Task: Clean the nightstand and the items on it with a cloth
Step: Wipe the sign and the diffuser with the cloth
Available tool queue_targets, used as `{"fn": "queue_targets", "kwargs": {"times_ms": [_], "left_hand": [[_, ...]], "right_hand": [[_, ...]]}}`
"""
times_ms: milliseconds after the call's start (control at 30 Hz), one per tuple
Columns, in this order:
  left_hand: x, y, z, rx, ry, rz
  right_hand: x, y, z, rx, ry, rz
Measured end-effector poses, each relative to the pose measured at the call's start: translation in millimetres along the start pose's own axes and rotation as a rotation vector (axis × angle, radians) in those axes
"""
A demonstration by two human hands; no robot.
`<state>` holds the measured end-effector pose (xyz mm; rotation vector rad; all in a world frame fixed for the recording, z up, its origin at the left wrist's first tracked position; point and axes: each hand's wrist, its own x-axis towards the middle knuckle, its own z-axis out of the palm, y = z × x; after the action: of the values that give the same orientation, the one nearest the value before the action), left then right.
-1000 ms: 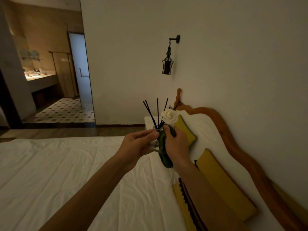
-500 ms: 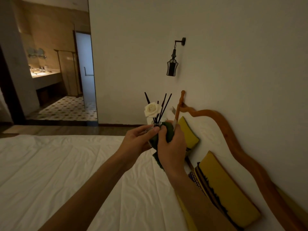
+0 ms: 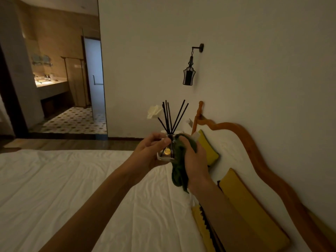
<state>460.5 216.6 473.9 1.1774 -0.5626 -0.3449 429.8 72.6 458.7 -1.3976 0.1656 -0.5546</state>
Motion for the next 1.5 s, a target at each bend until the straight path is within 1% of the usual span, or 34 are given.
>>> {"fn": "queue_targets", "kwargs": {"times_ms": [67, 167, 233, 333, 433, 567, 633, 700, 767, 800, 867, 900, 933, 1067, 1133, 1233, 1333, 1400, 1433, 1500], "left_hand": [[1.2, -0.8, 5.0, 0.061, 0.039, 0.023], [0.5, -5.7, 18.8, 0.176, 0.050, 0.049], [-0.7, -10.1, 29.5, 0.187, 0.052, 0.063], [-2.4, -12.0, 37.3, 0.196, 0.049, 0.114], [-3.6, -7.6, 32.8, 0.197, 0.012, 0.120], [-2.2, -1.7, 22.1, 0.204, -0.057, 0.061], [-0.2, 2.2, 17.7, 0.215, -0.076, 0.021], [1.2, 3.8, 12.4, 0.205, -0.084, -0.034], [1.3, 2.6, 8.2, 0.150, -0.098, -0.081], [1.3, 0.9, 7.2, 0.103, -0.099, -0.097], [2.8, -3.2, 8.0, 0.029, -0.071, -0.107], [4.2, -5.6, 9.8, 0.021, -0.046, -0.104], [5.6, -8.4, 12.5, 0.033, -0.024, -0.099], [7.1, -18.7, 21.9, 0.142, 0.027, -0.060], [4.4, -20.5, 23.3, 0.139, -0.006, -0.043], [0.7, -17.6, 23.2, 0.143, -0.046, -0.042], [-3.4, -14.1, 20.2, 0.137, -0.121, -0.078], [-6.5, -13.7, 19.0, 0.089, -0.158, -0.102], [-7.4, -13.6, 19.1, 0.067, -0.151, -0.105], [-7.0, -13.8, 20.2, 0.016, -0.110, -0.094]], "right_hand": [[-3.9, 3.7, -0.2, -0.061, 0.090, -0.116], [-9.2, 3.5, 0.1, -0.164, 0.202, -0.280], [-12.6, 3.8, 0.6, -0.259, 0.274, -0.411], [-14.3, 5.2, -1.3, -0.343, 0.355, -0.488], [-12.6, 0.0, -3.0, -0.359, 0.355, -0.564], [-9.0, -1.1, -10.2, -0.360, 0.238, -0.671], [-5.1, 1.8, -13.9, -0.353, 0.164, -0.659], [1.2, 2.9, -17.9, -0.340, 0.099, -0.579], [8.1, 2.7, -22.3, -0.260, 0.051, -0.417], [11.6, 3.8, -23.7, -0.161, 0.039, -0.305], [15.0, 6.7, -23.4, 0.013, 0.054, -0.087], [14.0, 9.1, -21.5, 0.035, 0.078, -0.033], [11.5, 12.2, -18.8, 0.020, 0.104, -0.018], [-4.1, 21.7, -9.8, -0.100, 0.189, -0.125], [-8.6, 21.3, -10.6, -0.112, 0.202, -0.150], [-10.2, 18.8, -15.9, -0.138, 0.180, -0.187], [-3.9, 13.5, -21.9, -0.144, 0.135, -0.170], [1.9, 8.3, -23.9, -0.108, 0.148, -0.148], [3.1, 5.9, -24.3, -0.108, 0.171, -0.156], [1.2, 4.5, -22.8, -0.140, 0.206, -0.233]]}}
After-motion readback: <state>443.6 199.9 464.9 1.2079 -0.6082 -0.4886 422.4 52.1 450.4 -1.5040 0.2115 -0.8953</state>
